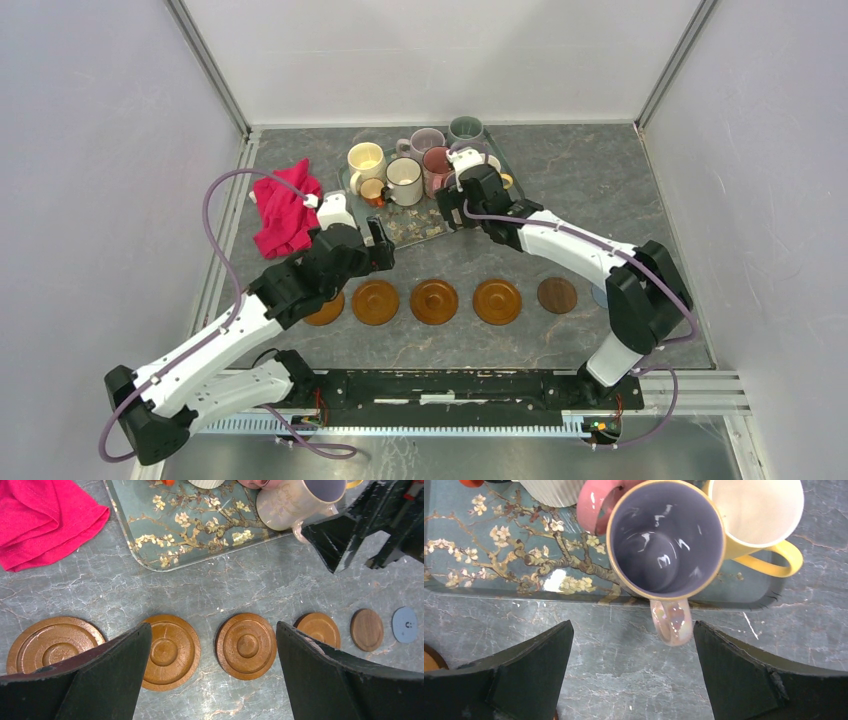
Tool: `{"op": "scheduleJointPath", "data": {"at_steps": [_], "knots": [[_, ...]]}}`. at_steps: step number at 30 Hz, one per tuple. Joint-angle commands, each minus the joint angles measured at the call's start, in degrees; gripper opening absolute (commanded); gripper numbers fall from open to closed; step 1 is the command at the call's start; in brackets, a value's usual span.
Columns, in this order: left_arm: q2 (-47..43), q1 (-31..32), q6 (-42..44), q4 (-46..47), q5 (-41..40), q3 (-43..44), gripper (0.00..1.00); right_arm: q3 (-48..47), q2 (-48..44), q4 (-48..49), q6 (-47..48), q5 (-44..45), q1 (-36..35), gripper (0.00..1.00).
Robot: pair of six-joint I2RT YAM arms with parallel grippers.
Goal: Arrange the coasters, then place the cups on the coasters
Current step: Pick up the cup from the tray.
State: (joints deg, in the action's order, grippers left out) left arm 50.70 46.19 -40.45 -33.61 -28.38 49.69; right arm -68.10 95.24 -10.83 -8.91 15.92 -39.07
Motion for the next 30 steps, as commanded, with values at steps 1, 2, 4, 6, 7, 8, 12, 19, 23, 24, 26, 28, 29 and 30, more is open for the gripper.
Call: {"op": "scheduleJointPath", "data": {"at_steps": [1, 2, 4, 6, 7, 8, 12, 19, 23, 24, 26, 28, 29, 30], "knots": [[2.2, -0.3, 1.5, 3.5, -1.2, 2.5, 1.0, 1.7, -2.4, 1.6, 1.7, 0.1, 1.7, 0.98], [2.7, -0.3, 1.6, 3.8, -1.1, 2.8, 1.0, 1.8, -2.1, 2.2, 2.1, -1.8, 1.9, 0.98], [3.7, -0.3, 1.6, 4.6, -1.0, 3.2, 1.0, 1.3, -0.7, 3.0, 3.0, -4.2, 2.3, 0.98], [4.7, -0.4, 1.5, 5.0, -0.8, 3.6, 1.0, -0.1, 1.0, 2.5, 3.1, -5.5, 2.2, 0.98], [5.1, -0.4, 1.5, 5.1, -0.7, 3.8, 1.0, -0.4, 1.4, 2.6, 2.9, -6.0, 2.3, 0.98], [5.3, -0.4, 1.4, 5.0, -0.6, 4.0, 1.0, -0.4, 1.8, 3.0, 2.5, -6.6, 2.2, 0.98], [5.4, -0.4, 1.2, 5.1, -0.8, 3.9, 1.0, -0.7, 2.3, 3.8, 0.1, -9.4, 2.2, 0.98], [5.9, -0.5, 0.8, 5.1, -1.2, 3.8, 1.0, -1.9, 2.9, 4.0, -5.1, -12.4, -0.4, 0.98], [7.2, -0.5, 0.6, 6.0, -1.0, 4.0, 1.0, -3.2, 3.6, 4.7, -5.8, -13.1, -3.2, 0.98], [7.5, -0.5, 0.6, 6.2, -0.9, 4.2, 1.0, -3.4, 3.7, 4.4, -5.9, -13.4, -3.3, 0.98], [8.1, -0.5, 0.5, 6.5, -0.7, 4.4, 1.0, -3.3, 3.3, 3.7, -5.9, -12.1, -3.2, 0.98], [8.7, -0.5, 0.7, 6.9, -0.5, 4.7, 1.0, -3.2, 2.4, 2.2, -5.4, -9.4, -3.1, 0.98], [8.9, -0.5, 1.0, 7.2, -0.3, 5.0, 1.0, -3.0, 1.7, 1.4, -5.4, -8.3, -2.8, 0.98], [9.2, -0.5, 1.2, 7.3, -0.2, 5.2, 1.0, -2.4, 0.7, 0.8, -5.4, -7.4, -2.4, 0.98]]}}
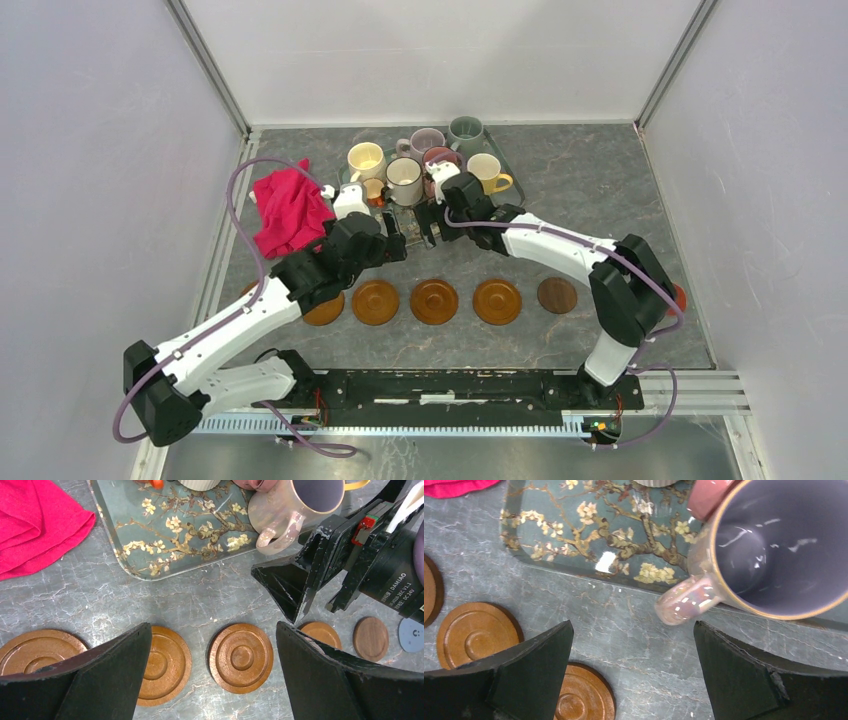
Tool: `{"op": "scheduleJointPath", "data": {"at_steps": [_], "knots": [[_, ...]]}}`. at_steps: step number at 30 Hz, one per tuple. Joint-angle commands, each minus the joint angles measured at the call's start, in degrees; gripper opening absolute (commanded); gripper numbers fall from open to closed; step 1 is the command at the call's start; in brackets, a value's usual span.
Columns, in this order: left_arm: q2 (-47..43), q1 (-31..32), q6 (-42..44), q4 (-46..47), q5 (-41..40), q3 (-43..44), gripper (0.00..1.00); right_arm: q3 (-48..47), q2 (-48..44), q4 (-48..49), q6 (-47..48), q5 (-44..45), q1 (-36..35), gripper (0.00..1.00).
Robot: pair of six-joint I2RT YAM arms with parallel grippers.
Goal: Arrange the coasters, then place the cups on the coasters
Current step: Pick up the cup from the tray.
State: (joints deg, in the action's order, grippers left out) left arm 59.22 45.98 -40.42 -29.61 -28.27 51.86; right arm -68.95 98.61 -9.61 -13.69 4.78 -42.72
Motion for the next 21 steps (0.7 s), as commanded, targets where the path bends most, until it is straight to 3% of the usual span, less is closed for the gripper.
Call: {"op": "scheduleJointPath", "data": {"at_steps": [1, 10, 15, 21], "knots": [[0.9, -0.3, 1.6, 3.4, 0.0, 3.2, 1.0, -0.7, -3.7, -0.8, -0.9, 4.7, 1.7, 0.98], [8.4, -0.3, 10.8, 6.4, 5.3, 6.8, 1.0, 14.4, -22.1, -1.3, -4.5, 13.5, 7.6, 0.98], [18.8, -0.3, 15.6, 8.9, 8.1, 11.8, 1.0, 19.9, -32.6, -4.7, -5.8, 21.2, 8.5, 0.98], [32.5, -0.3, 21.1, 11.9, 8.3, 19.8, 0.99, 21.8, -41.2, -9.3, -5.7, 23.8, 8.5, 0.98]]}}
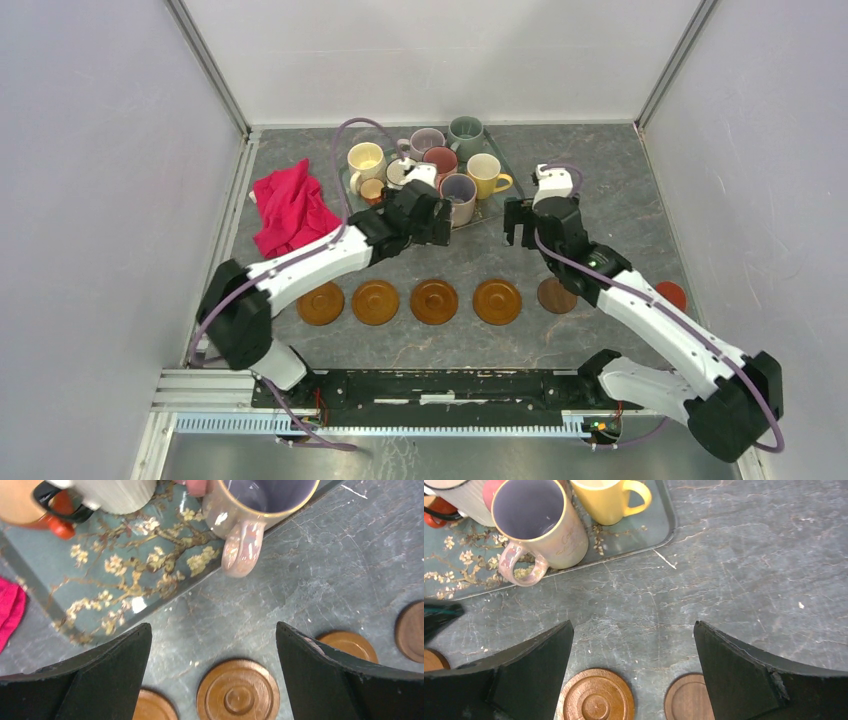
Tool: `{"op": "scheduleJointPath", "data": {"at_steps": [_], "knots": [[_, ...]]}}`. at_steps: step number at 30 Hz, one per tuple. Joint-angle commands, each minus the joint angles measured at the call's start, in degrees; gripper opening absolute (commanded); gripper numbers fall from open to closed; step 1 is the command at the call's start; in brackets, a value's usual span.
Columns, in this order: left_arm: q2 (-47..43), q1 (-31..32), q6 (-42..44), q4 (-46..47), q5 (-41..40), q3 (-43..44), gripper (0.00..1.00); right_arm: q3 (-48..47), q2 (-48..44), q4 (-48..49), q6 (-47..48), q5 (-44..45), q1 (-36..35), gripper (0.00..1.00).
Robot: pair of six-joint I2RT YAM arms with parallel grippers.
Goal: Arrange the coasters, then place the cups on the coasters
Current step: Pick up the cup from the tray.
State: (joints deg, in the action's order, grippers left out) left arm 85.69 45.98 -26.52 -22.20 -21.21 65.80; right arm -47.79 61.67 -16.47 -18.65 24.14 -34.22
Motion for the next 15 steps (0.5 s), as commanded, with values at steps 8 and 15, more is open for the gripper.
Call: {"op": "scheduleJointPath", "data": {"at_steps": [8, 15], "knots": [[20.5, -1.2, 10.9, 4.5, 2.8, 16.7, 0.92, 2.1, -10.5, -4.6, 0.3, 2.8, 0.0, 0.98], [26.0, -1.3, 11.6, 2.8, 2.1, 20.5, 0.82, 2.7, -12.2, -5.0, 2.2, 2.3, 0.0, 0.98]]}}
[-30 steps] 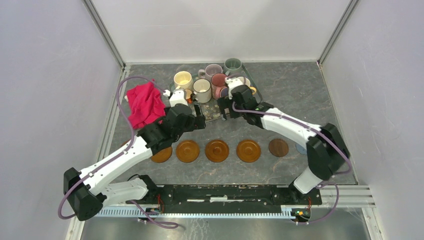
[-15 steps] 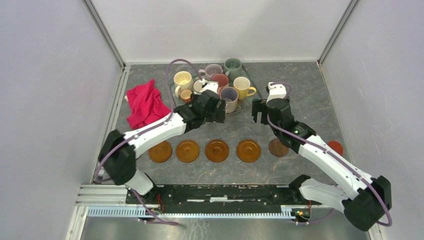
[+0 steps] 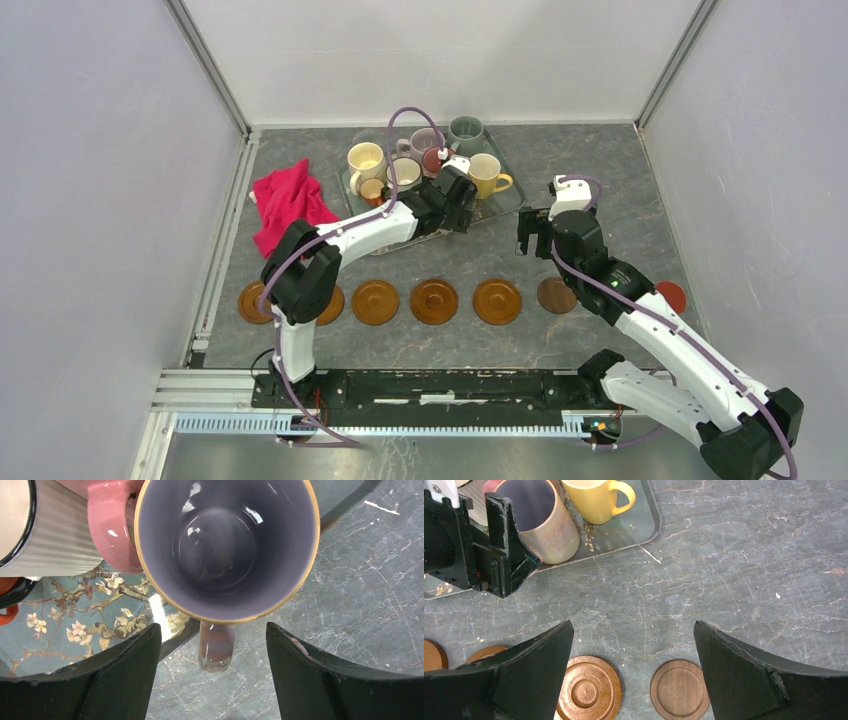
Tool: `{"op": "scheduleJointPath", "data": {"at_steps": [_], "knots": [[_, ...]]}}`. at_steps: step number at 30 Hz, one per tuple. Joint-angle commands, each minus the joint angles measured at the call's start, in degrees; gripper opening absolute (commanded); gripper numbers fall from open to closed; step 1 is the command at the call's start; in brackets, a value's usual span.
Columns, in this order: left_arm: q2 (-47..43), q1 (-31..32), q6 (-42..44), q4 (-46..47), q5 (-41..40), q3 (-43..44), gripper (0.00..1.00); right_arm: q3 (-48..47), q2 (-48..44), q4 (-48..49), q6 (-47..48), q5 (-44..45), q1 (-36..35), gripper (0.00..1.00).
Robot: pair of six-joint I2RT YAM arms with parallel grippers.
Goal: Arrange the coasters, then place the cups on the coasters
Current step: Pick up the cup from the tray.
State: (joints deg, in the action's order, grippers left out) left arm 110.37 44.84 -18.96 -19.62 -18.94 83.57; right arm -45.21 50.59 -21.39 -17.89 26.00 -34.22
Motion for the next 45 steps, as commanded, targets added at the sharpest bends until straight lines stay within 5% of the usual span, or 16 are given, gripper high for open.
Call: {"op": "scheduleJointPath", "data": {"at_steps": [1, 21, 35, 45], "knots": [[1.8, -0.2, 4.0, 0.3, -0.3, 2.8, 0.8, 0.2, -1.2, 0.0, 1.5, 0.3, -0.1, 0.98], [8.0, -1.1, 5.4, 0.5, -2.0, 4.6, 0.55, 0.5, 0.4, 0.9, 2.2, -1.3, -0.1, 0.98], [5.4, -0.9, 7.0, 0.3, -2.4, 2.5, 0.03, 0.2, 1.7, 1.0, 2.2, -2.1, -0.1, 0.98], [-0.9, 1.2, 6.7, 0.4, -2.8, -1.1, 0.02, -0.1, 2.3, 1.1, 2.2, -2.1, -0.1, 0.98]]}}
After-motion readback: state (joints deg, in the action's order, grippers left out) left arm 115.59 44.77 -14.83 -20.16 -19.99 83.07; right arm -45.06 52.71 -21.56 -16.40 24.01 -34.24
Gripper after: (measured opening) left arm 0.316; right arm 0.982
